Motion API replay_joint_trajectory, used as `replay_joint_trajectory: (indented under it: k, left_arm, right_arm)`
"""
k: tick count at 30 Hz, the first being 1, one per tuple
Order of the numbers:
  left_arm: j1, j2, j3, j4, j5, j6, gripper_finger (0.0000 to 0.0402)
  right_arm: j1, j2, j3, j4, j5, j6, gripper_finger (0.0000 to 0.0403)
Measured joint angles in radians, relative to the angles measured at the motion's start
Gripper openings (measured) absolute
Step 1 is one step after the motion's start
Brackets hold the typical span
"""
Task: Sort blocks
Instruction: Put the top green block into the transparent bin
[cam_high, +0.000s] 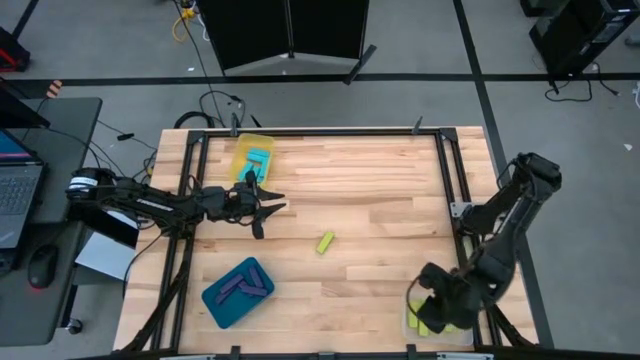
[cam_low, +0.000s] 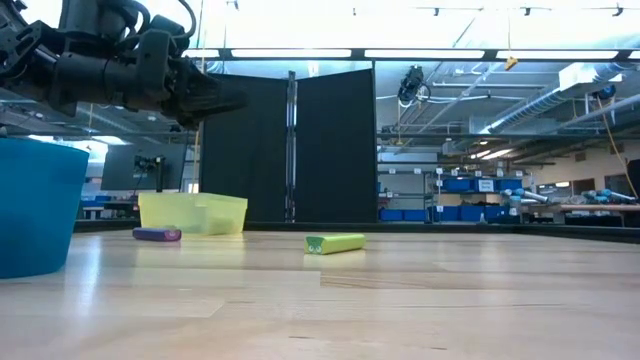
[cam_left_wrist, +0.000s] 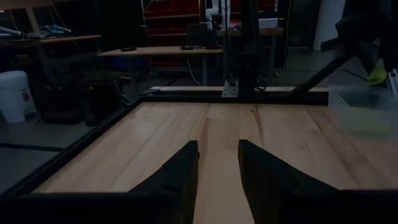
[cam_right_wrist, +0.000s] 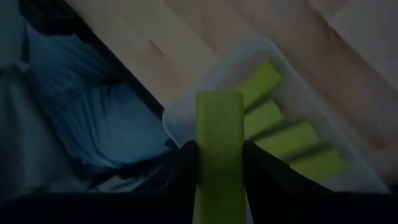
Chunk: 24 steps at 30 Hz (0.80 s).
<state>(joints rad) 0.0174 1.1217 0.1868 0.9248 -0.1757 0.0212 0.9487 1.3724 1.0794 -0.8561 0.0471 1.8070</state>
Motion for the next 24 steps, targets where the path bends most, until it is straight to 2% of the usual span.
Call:
replay_joint_trajectory:
  k: [5,12,17,24]
  left_arm:
    - [0.000,0.000,0.000,-0.012,0.000,0.000,0.0121]
    - [0.000,0.000,0.000,-0.020,0.000,0.000,0.0121]
    - [0.000,0.000,0.000,-0.023,0.000,0.000,0.0121]
    - [0.000,0.000,0.000,-0.033,0.000,0.000,0.0121]
  right_arm:
    - [0.078,0.000,0.000,-0.006,0.063,0.175,0.0112]
    - [0.112,0.061,-0.025,-0.025,0.077,0.236,0.0112]
    - [0.109,0.111,-0.048,0.019,0.043,0.236,0.0112]
    - [0.103,0.190,-0.072,0.041,-0.067,0.235,0.0112]
